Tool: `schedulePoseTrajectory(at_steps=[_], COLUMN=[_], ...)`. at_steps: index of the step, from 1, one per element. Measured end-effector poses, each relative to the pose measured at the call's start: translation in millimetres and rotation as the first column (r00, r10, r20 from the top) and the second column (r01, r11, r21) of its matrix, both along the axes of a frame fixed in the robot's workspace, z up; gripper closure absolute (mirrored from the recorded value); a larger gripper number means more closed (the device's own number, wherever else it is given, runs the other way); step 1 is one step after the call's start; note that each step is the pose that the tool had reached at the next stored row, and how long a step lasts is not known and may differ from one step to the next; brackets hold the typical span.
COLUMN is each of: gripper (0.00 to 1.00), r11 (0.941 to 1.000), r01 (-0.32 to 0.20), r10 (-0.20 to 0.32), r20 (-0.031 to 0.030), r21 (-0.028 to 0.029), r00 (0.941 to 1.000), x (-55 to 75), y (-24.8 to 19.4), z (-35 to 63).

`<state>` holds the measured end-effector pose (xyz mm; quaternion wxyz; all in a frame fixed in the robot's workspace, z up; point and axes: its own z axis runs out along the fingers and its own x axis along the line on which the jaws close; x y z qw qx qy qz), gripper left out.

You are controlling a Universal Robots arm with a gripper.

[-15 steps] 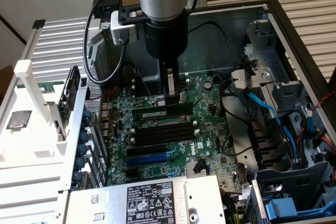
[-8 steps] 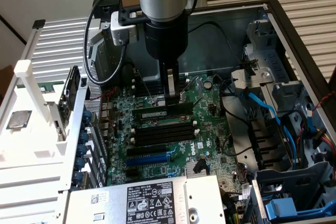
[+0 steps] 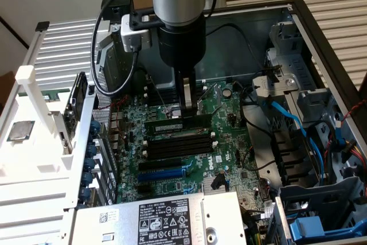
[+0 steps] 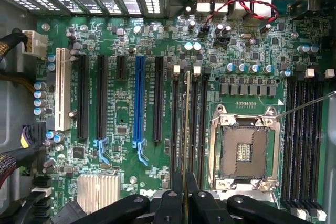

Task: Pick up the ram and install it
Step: 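Insert the ram into the slot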

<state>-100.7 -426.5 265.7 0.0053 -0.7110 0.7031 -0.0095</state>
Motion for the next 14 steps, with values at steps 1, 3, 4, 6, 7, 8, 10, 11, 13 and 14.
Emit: schedulePoseTrajectory(at_steps=[1,3,4,6,7,8,10,11,13,14], gripper=[0.87,0.87,0.87,0.87,0.87,0.87,0.87,0.87,0.87,0.87], r11=[1.0000,1.0000,1.0000,1.0000,1.0000,0.9999,0.9999,0.9999,0.9999,0.9999], r01=[0.000,0.000,0.000,0.000,0.000,0.000,0.000,0.000,0.000,0.000], r10=[0.000,0.000,0.000,0.000,0.000,0.000,0.000,0.000,0.000,0.000], r20=[-0.0001,0.0001,0.0000,-0.0001,0.0000,0.0000,0.0000,0.0000,0.0000,0.0000], r21=[0.0004,0.0020,0.0032,0.0070,0.0094,0.0116,0.0138,0.0141,0.0142,0.0143], r00=[1.0000,1.0000,1.0000,1.0000,1.0000,1.0000,1.0000,1.0000,1.0000,1.0000], x=[0.1,0.2,0.2,0.2,0.2,0.2,0.3,0.2,0.2,0.2], y=[-0.2,-0.3,-0.3,-0.3,-0.3,-0.3,-1.8,-3.0,-5.6,-6.9], z=[0.0,-0.4,-0.6,-1.0,-1.4,-1.8,-2.2,-2.3,-2.3,-2.4])
